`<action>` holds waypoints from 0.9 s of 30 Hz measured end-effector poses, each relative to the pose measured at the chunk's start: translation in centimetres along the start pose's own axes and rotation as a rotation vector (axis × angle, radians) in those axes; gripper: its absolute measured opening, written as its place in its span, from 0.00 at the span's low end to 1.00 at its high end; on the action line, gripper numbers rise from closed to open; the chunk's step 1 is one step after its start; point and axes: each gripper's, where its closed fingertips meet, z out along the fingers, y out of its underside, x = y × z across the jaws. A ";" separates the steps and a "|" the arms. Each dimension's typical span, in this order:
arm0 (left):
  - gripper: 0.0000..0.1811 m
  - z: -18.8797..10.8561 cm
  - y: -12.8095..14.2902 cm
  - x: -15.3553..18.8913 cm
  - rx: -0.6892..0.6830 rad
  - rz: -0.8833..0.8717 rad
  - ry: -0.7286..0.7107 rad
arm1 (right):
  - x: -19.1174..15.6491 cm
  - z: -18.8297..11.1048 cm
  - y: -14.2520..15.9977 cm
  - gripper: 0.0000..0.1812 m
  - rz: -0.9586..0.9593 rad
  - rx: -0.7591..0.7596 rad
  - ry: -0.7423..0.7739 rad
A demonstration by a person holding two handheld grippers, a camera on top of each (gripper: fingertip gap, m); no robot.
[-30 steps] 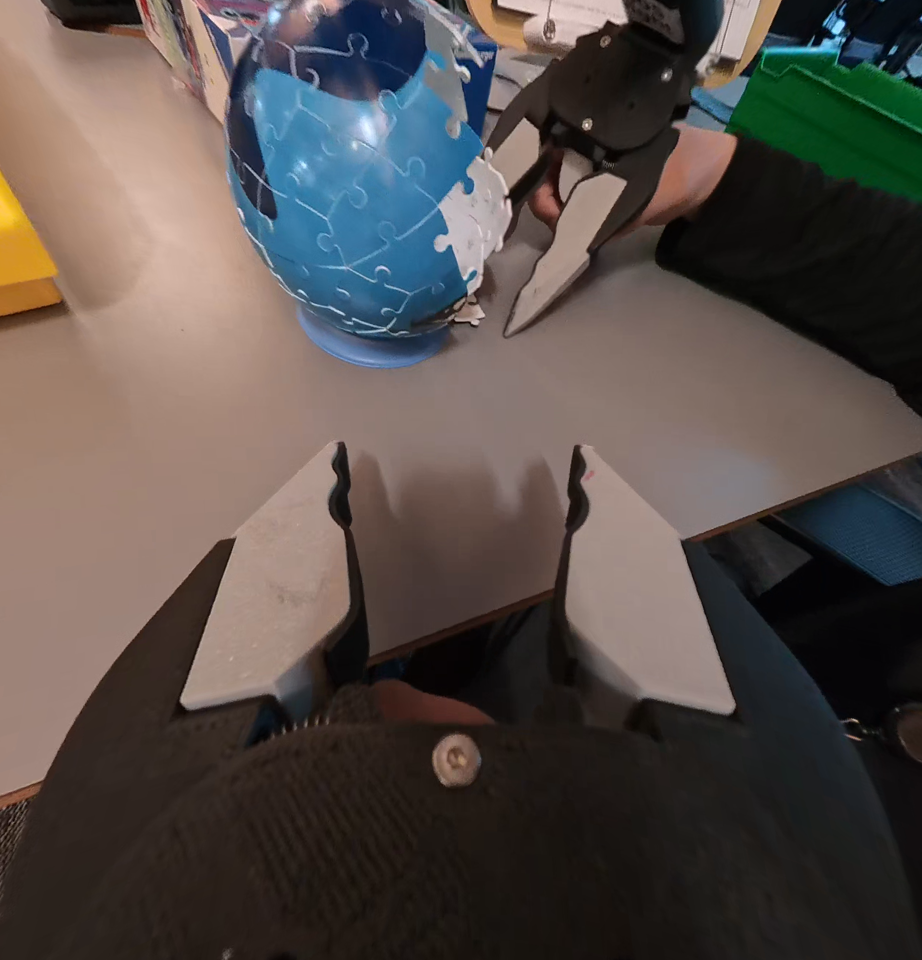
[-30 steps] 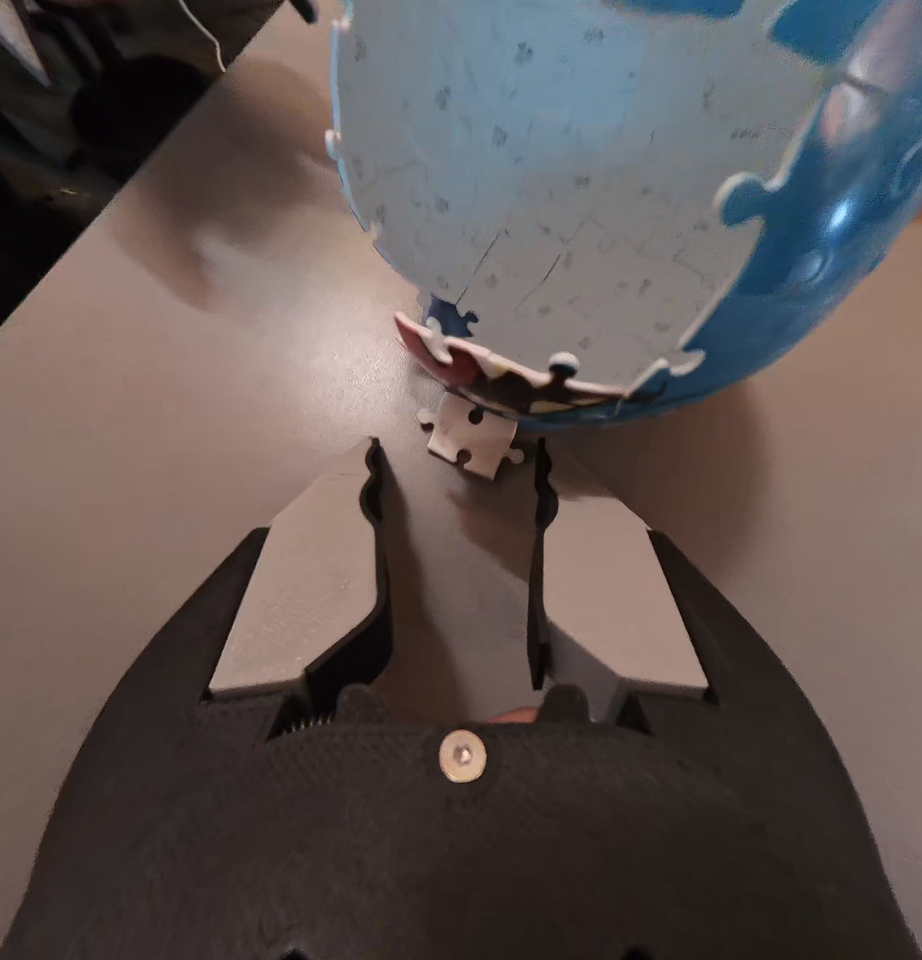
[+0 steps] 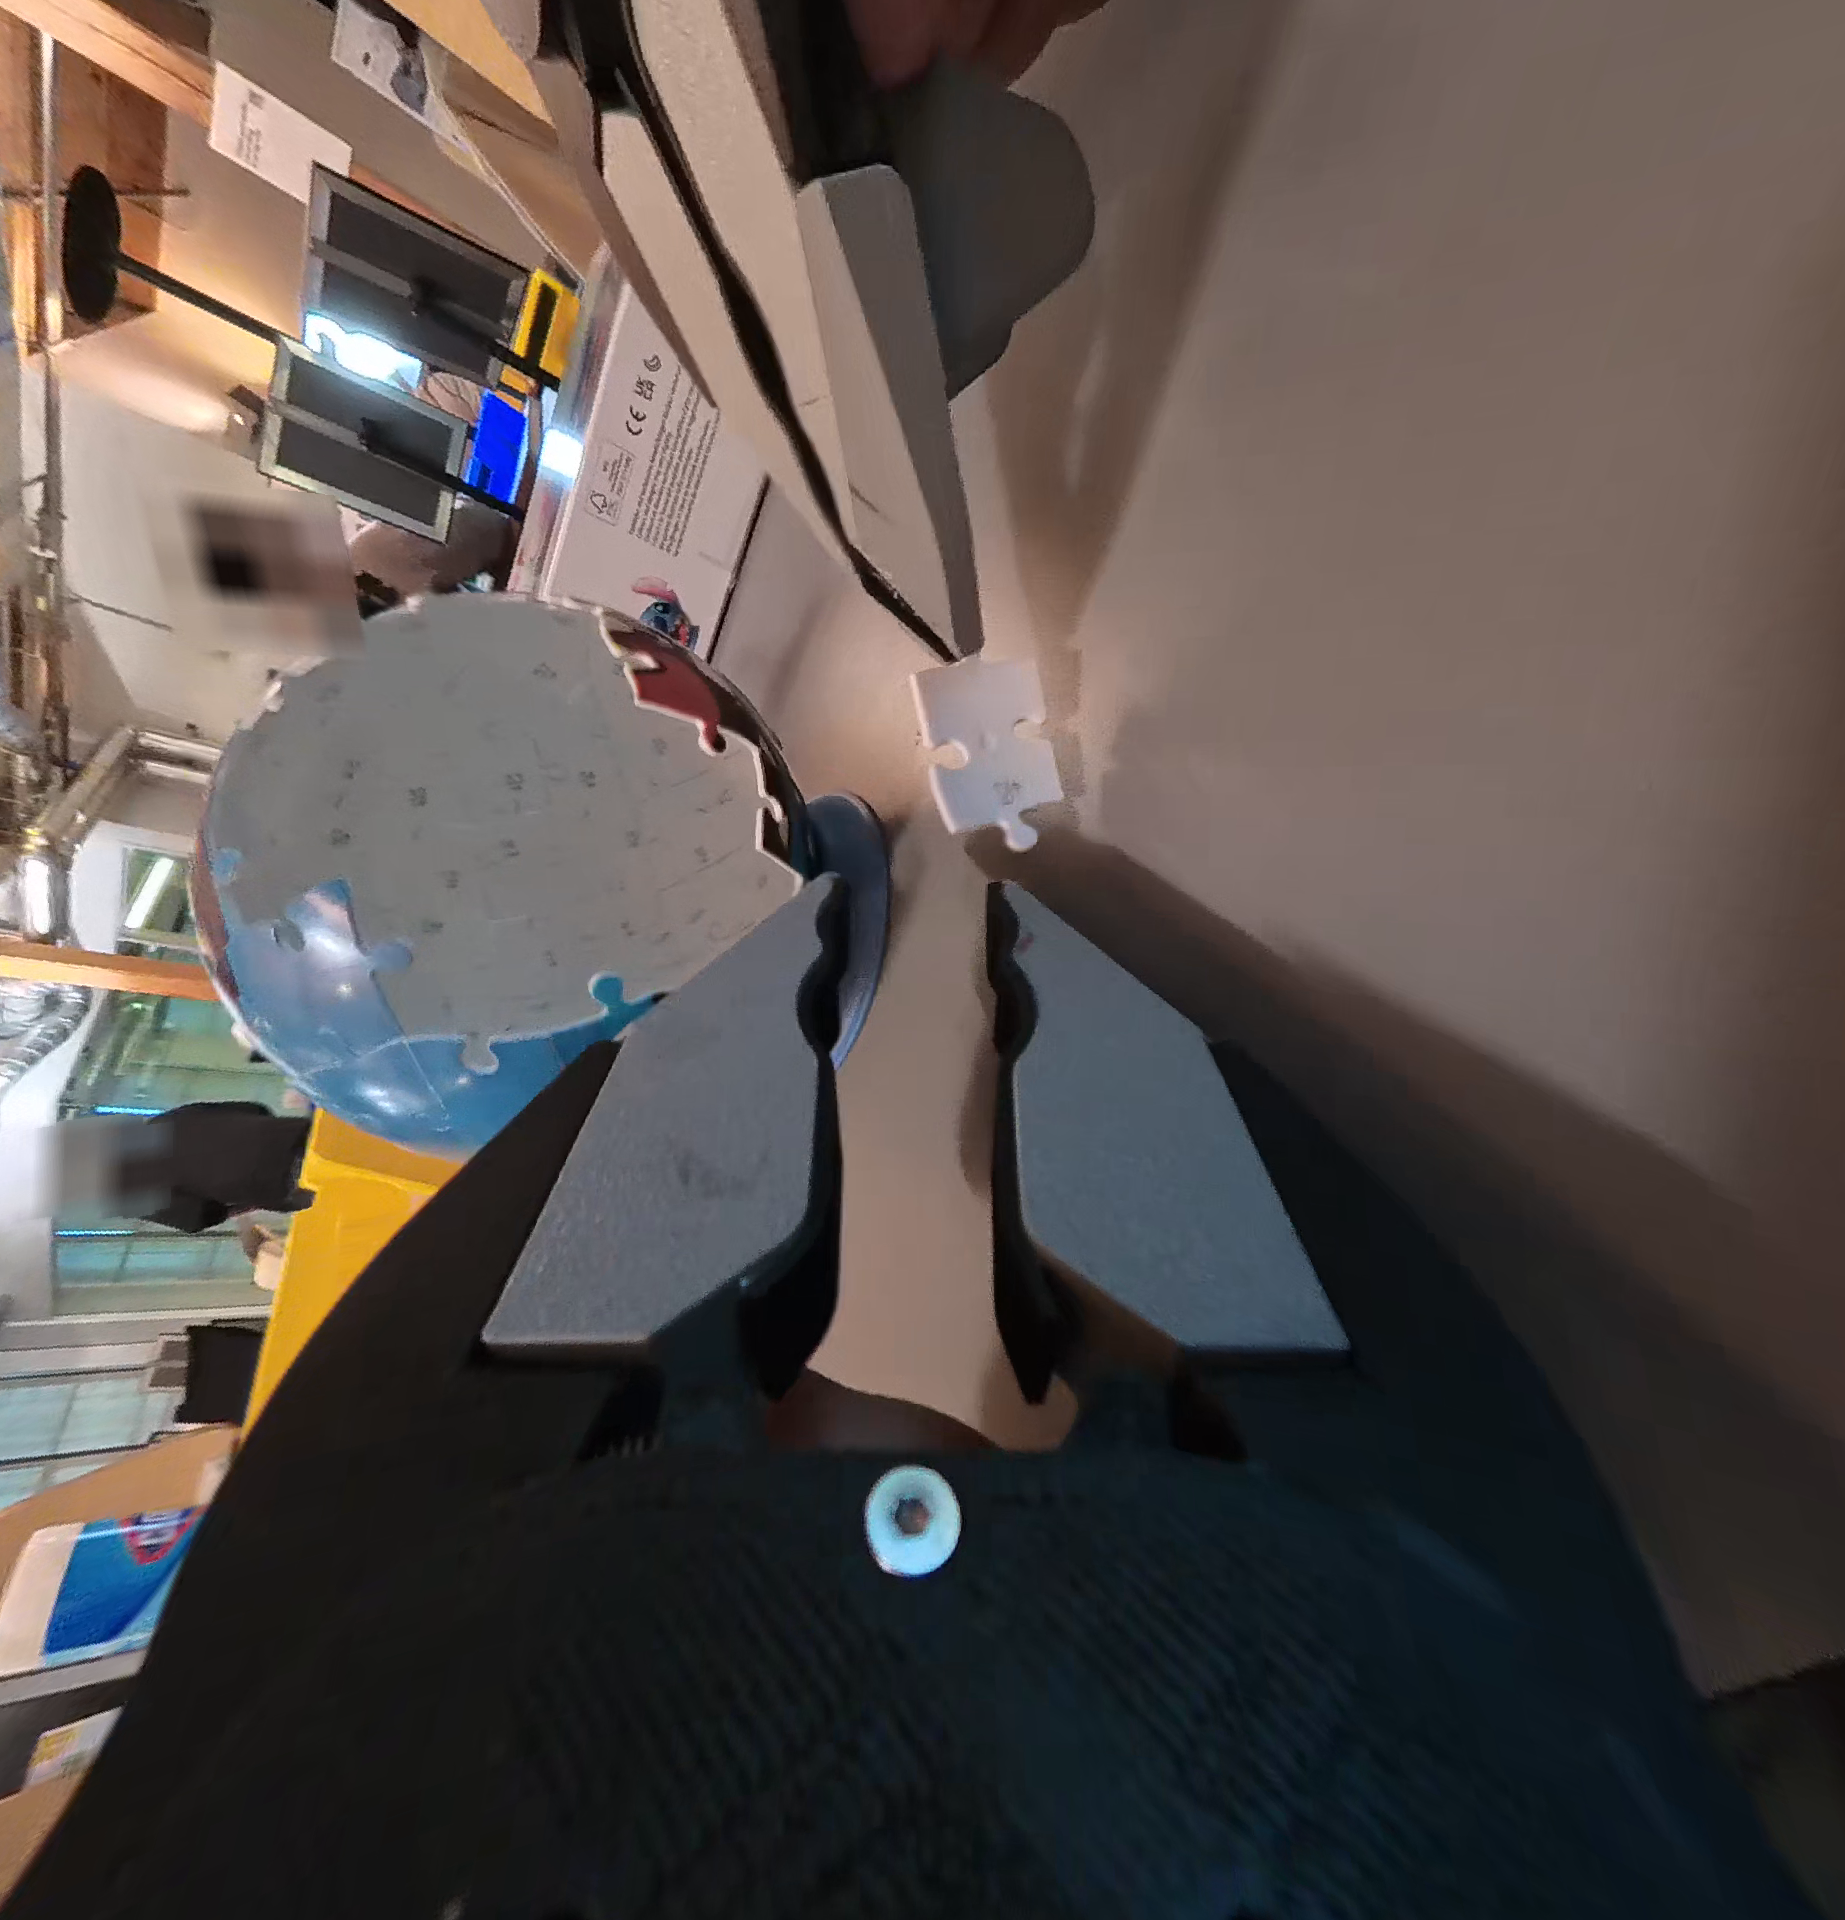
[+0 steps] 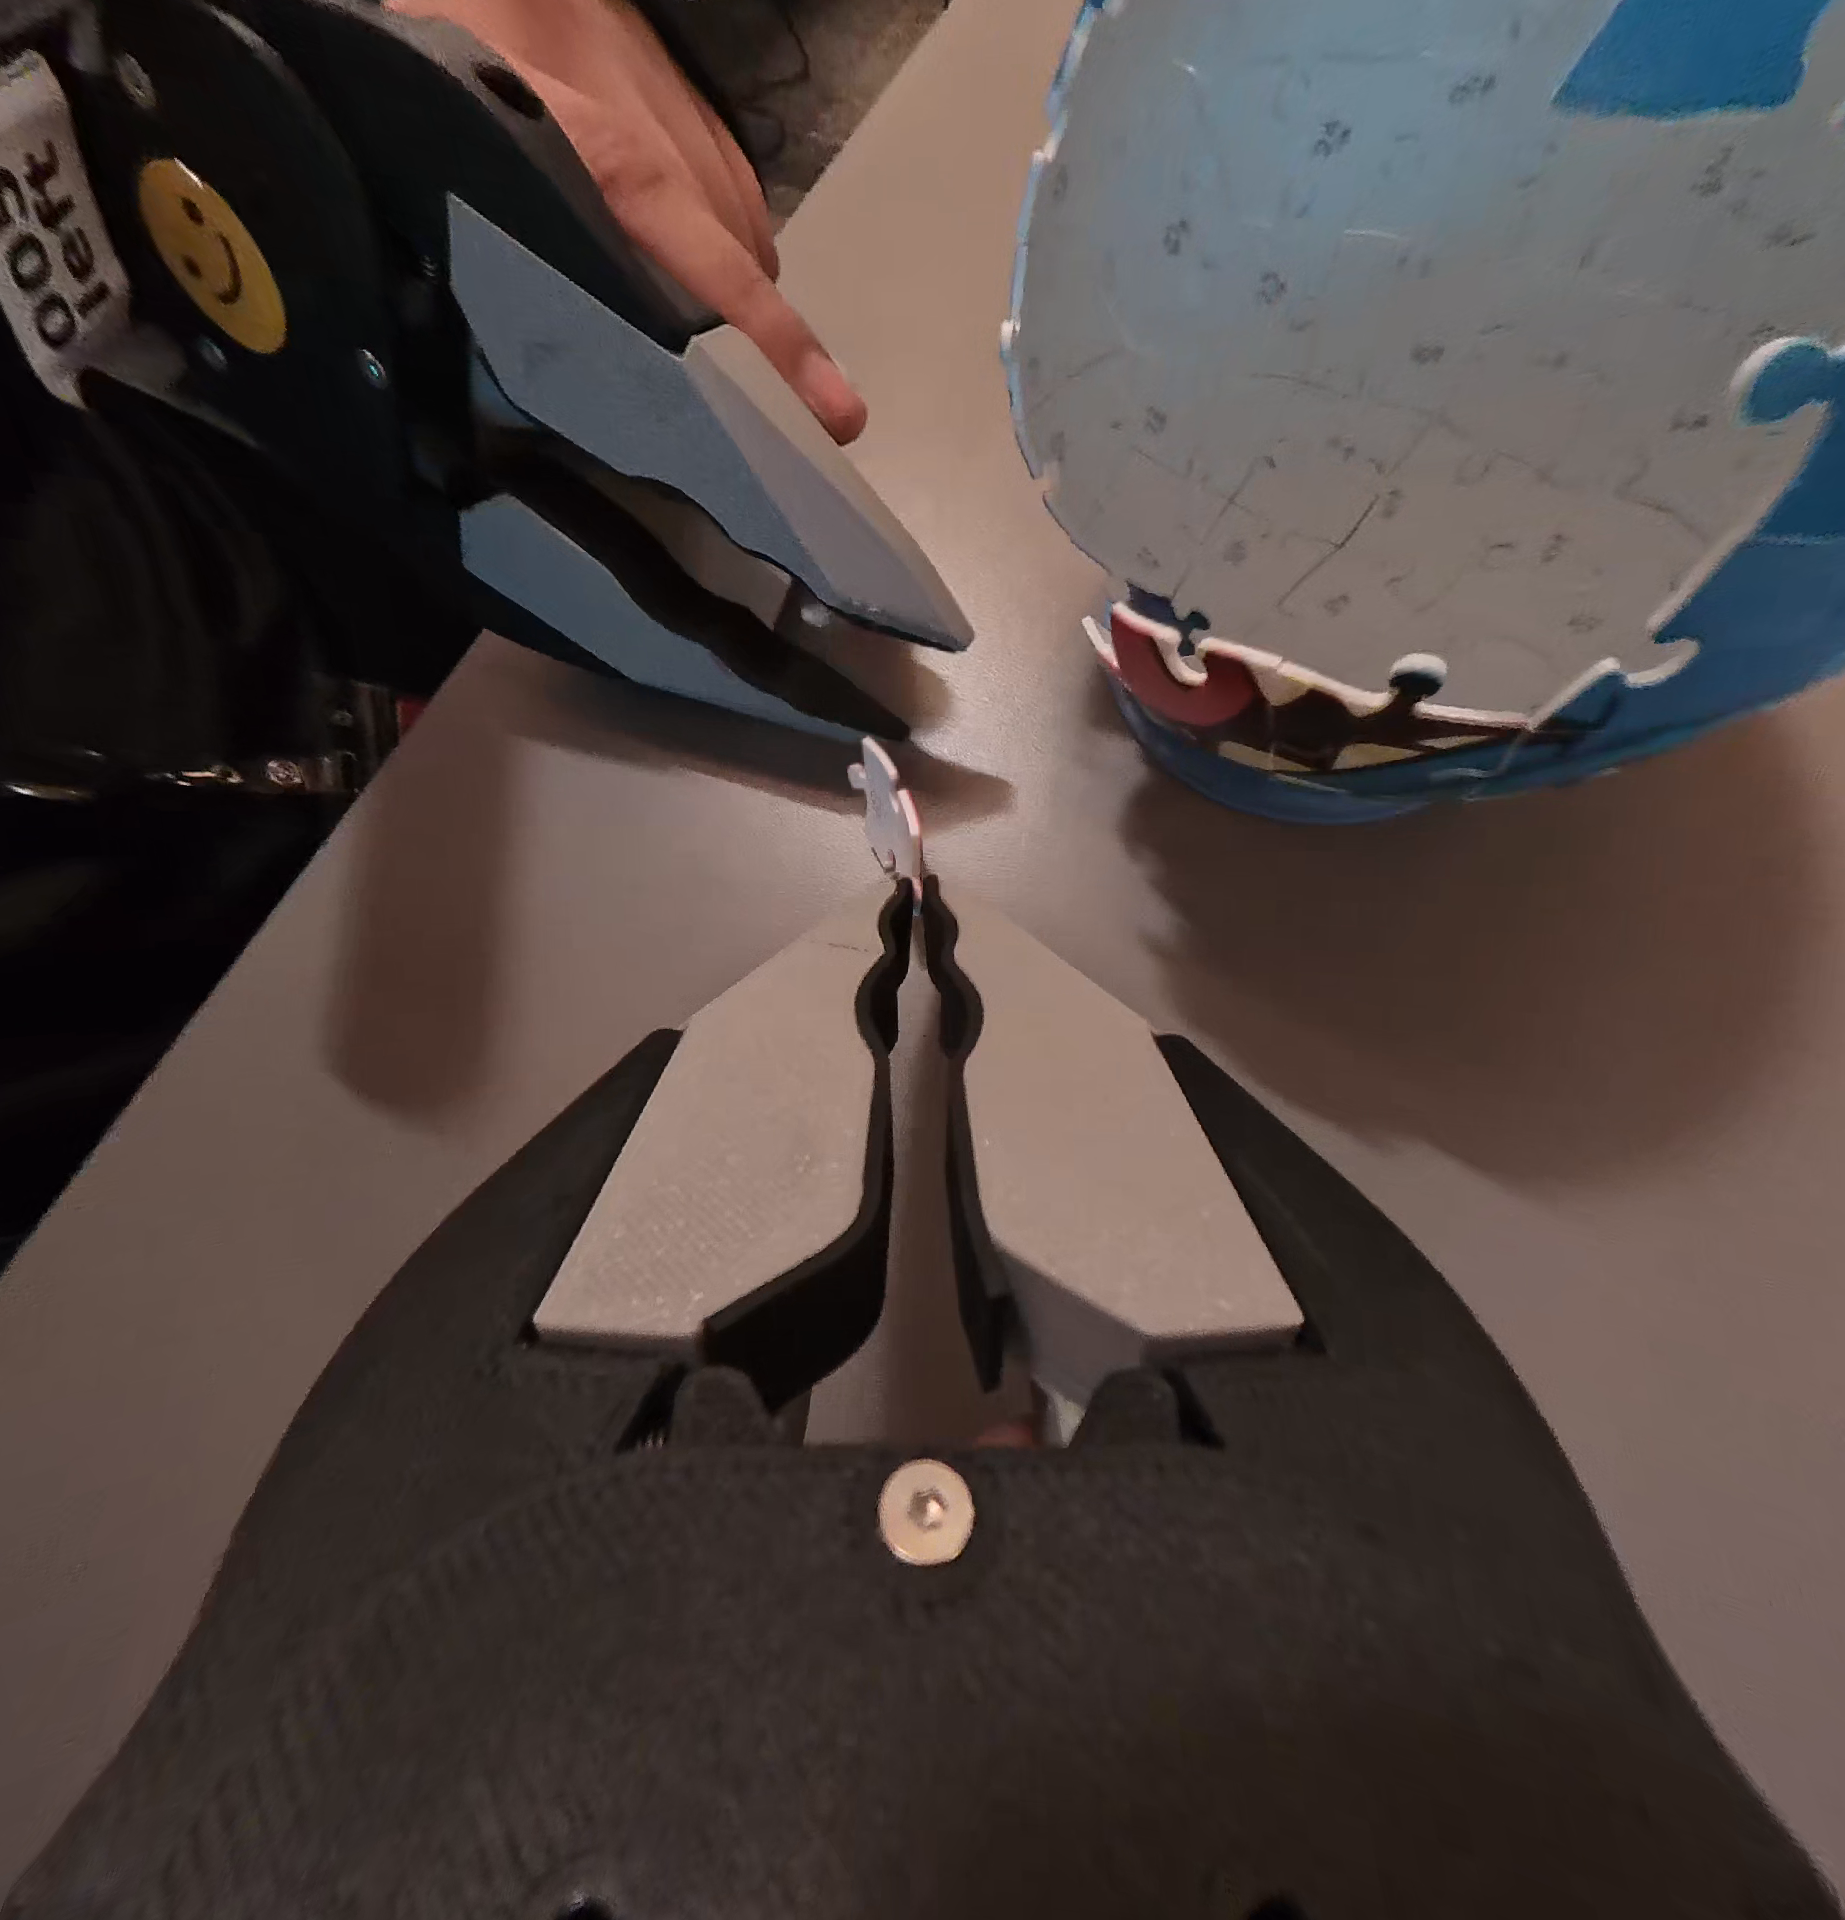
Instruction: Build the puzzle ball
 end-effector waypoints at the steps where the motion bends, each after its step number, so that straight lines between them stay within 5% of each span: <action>1: 0.15 0.1 -0.1 -0.1 -0.002 0.023 -0.013 | 0.0 -0.1 -0.2 0.00 0.008 0.009 -0.002; 6: 0.23 -0.2 -1.6 -1.5 0.053 0.188 -0.185 | -0.5 -1.2 -1.7 0.00 0.135 0.076 -0.071; 11: 0.09 -1.0 -3.7 -2.2 0.165 0.289 -0.321 | -1.1 -1.6 -3.0 0.00 0.372 0.146 -0.195; 18: 0.02 -0.7 -3.9 -2.7 0.156 0.253 -0.327 | -1.3 -2.0 -3.0 0.00 0.447 0.155 -0.241; 21: 0.00 -1.1 -4.5 -2.8 0.230 0.035 -0.232 | -1.8 -3.1 -4.2 0.00 0.434 0.197 -0.264; 27: 0.00 -3.0 -6.6 -6.6 0.514 -0.770 0.090 | -0.6 -7.9 -7.8 0.13 0.294 0.311 -0.120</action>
